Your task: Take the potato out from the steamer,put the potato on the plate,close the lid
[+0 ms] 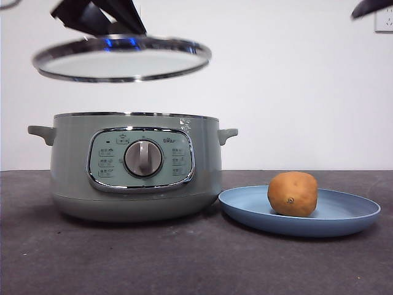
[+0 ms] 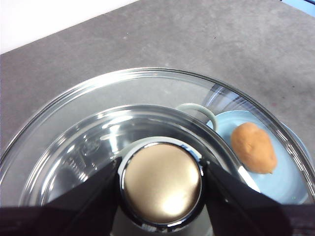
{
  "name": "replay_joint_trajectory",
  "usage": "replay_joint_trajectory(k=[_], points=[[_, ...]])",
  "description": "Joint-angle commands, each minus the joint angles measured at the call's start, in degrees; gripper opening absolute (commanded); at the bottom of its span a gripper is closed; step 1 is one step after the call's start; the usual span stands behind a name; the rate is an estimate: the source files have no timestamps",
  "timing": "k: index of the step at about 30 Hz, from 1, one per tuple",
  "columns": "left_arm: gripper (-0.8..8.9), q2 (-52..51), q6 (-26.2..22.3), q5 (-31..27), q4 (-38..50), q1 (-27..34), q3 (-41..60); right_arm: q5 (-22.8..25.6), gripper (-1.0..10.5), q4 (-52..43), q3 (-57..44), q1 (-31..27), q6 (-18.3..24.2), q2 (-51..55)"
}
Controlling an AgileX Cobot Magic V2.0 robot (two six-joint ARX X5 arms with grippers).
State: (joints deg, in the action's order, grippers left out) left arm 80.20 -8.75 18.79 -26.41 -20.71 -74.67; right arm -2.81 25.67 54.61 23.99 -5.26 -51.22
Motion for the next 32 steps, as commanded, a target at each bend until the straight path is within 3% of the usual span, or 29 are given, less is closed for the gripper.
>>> replay_joint_trajectory(k=[1,9,26,32], points=[[-0.09,1.51,-0.74,0.17,3.54,-0.28,-0.81,0.17,5.7,1.01,-0.33,0.02,-0.96,3.06],[-0.09,6.75,-0.98,-0.61,4.76,-0.35,-0.81,0.22,5.7,1.88,-0.33,0.02,-0.94,8.09],[-0.09,12.17,-0.94,-0.81,5.33,-0.72,-0.79,0.15,5.7,4.48,-0.33,0.02,-0.96,8.26],[-0.09,12.26,-2.03,-1.16,1.31,-0.7,-0.79,0.13,5.7,4.81,-0.33,0.02,-0.92,8.26]])
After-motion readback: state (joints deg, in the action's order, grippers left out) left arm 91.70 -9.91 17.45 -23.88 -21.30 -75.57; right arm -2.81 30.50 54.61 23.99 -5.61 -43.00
